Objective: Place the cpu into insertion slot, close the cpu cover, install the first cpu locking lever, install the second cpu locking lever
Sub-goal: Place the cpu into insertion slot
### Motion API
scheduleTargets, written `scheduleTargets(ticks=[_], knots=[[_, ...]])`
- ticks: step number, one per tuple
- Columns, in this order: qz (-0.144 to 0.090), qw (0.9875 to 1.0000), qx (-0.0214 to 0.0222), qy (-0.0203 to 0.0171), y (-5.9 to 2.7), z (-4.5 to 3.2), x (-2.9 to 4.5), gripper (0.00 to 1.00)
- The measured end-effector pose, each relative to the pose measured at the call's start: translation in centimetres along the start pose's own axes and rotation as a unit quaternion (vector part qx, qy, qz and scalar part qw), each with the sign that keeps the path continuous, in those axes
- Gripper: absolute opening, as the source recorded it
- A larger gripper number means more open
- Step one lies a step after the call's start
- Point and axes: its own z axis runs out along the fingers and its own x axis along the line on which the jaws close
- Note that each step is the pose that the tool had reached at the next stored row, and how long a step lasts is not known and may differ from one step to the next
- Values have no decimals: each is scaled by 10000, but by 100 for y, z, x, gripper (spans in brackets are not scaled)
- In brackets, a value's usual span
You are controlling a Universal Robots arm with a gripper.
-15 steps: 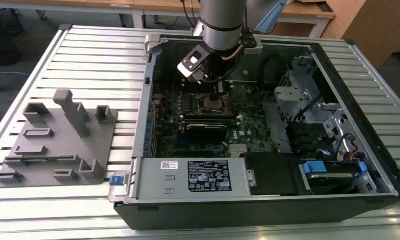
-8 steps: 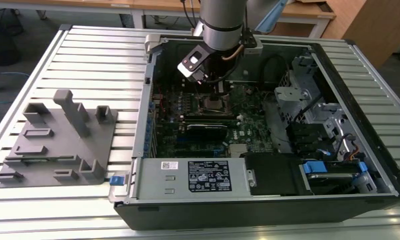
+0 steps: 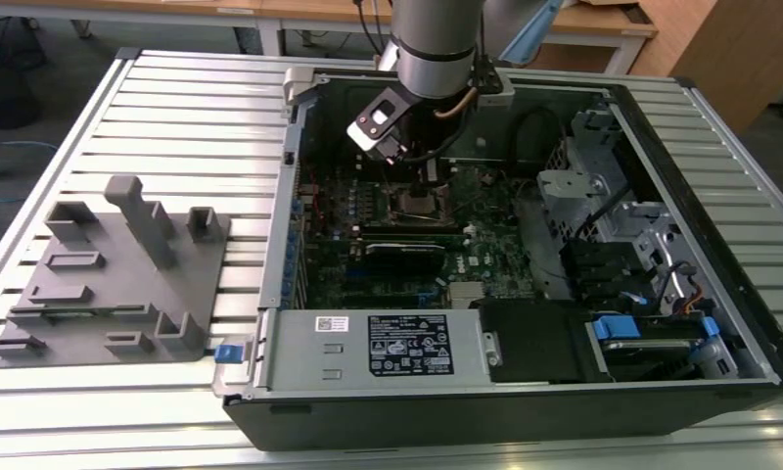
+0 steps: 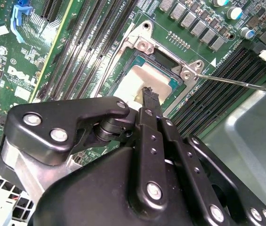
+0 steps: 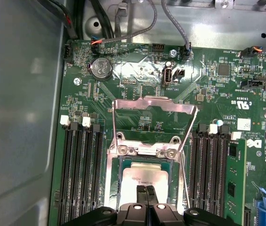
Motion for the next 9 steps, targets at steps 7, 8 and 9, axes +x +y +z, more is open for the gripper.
scheduleTargets(ticks=[7,8,9], knots=[[18,10000,2,0,3,14,-16,11],[24,10000,2,0,2,20,-17,11],[29,10000,2,-1,2,28,-17,11]])
